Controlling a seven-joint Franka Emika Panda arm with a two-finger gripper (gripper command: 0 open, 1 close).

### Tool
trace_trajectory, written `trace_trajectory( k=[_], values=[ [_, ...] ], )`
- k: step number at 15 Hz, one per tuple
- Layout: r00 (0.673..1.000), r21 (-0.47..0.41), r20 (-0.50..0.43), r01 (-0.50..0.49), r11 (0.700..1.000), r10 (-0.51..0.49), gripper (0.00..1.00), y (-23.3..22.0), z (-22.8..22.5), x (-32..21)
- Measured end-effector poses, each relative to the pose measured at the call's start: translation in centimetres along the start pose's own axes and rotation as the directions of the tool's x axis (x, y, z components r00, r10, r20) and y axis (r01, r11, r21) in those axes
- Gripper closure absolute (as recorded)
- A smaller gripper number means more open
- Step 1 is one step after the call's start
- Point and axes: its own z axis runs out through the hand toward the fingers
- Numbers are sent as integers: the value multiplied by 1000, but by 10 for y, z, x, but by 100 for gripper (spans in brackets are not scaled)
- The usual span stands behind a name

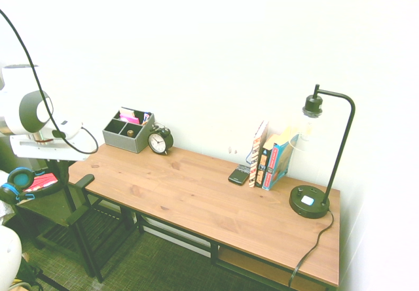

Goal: Hang the headphone

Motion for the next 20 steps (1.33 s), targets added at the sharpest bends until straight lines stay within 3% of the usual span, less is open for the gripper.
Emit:
trace_trajectory(
  k=[8,12,16,17,20],
  values=[
    [998,-48,51,-26,999,28,100,-12,110,-11],
    [996,-44,59,-58,997,61,100,-50,147,4],
    [993,-68,45,-102,992,105,100,-59,174,22],
    [993,-70,46,-110,991,113,0,-58,175,23],
    [991,-74,49,-123,990,127,0,-56,177,25]
  ],
)
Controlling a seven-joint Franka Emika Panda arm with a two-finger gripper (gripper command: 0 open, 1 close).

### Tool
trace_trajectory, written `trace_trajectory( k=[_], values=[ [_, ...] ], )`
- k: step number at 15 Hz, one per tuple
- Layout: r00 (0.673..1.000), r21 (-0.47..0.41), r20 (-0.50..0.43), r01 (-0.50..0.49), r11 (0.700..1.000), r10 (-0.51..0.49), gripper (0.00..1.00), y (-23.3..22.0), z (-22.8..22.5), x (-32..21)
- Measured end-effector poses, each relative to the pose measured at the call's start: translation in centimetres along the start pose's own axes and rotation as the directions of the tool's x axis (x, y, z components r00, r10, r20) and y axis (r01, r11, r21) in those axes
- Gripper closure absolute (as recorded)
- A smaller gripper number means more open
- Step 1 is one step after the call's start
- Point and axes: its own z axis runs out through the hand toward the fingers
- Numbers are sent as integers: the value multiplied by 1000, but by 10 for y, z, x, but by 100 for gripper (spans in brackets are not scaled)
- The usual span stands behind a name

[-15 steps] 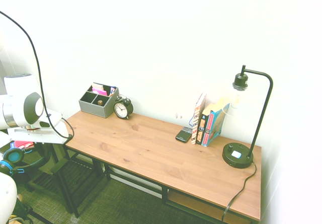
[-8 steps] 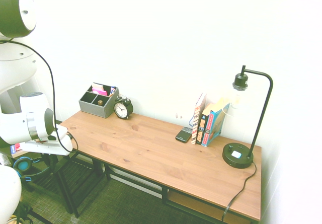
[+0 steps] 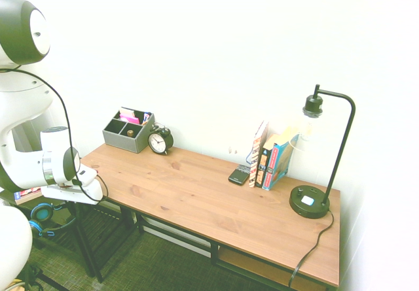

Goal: Hang the headphone

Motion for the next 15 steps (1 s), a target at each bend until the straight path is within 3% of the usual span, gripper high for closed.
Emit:
trace_trajectory(
  k=[10,15],
  values=[
    [1000,5,-15,12,1000,-12,0,-1,-3,-3],
    [999,76,-36,32,997,-30,0,12,-77,-24]
  ],
)
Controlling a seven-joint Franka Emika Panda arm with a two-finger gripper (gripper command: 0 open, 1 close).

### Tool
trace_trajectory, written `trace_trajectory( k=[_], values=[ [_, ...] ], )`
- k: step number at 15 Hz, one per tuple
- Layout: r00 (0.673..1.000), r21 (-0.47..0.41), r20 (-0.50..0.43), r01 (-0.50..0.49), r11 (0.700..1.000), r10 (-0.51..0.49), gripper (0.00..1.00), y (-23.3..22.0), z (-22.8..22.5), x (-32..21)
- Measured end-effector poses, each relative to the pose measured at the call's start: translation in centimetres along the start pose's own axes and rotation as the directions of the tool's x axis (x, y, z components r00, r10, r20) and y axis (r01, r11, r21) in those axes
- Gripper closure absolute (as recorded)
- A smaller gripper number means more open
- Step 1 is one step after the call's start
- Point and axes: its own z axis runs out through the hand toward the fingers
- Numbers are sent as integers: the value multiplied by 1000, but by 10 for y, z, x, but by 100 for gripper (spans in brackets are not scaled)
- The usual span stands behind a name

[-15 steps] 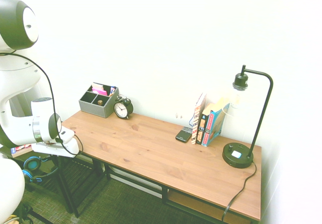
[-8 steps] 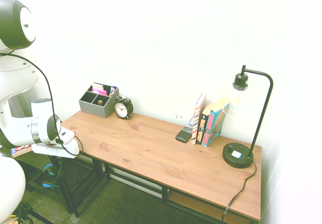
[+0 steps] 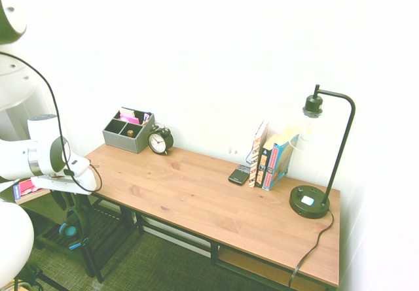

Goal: Hang the headphone

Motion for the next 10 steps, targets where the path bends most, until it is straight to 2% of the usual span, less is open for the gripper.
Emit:
trace_trajectory(
  k=[3,5,8,10],
  values=[
    [998,31,-34,-44,999,45,0,4,-69,22],
    [991,61,-68,-115,991,119,0,25,-123,76],
    [980,76,-91,-172,982,179,0,99,-202,159],
    [971,75,-108,-206,976,213,0,150,-249,185]
  ],
)
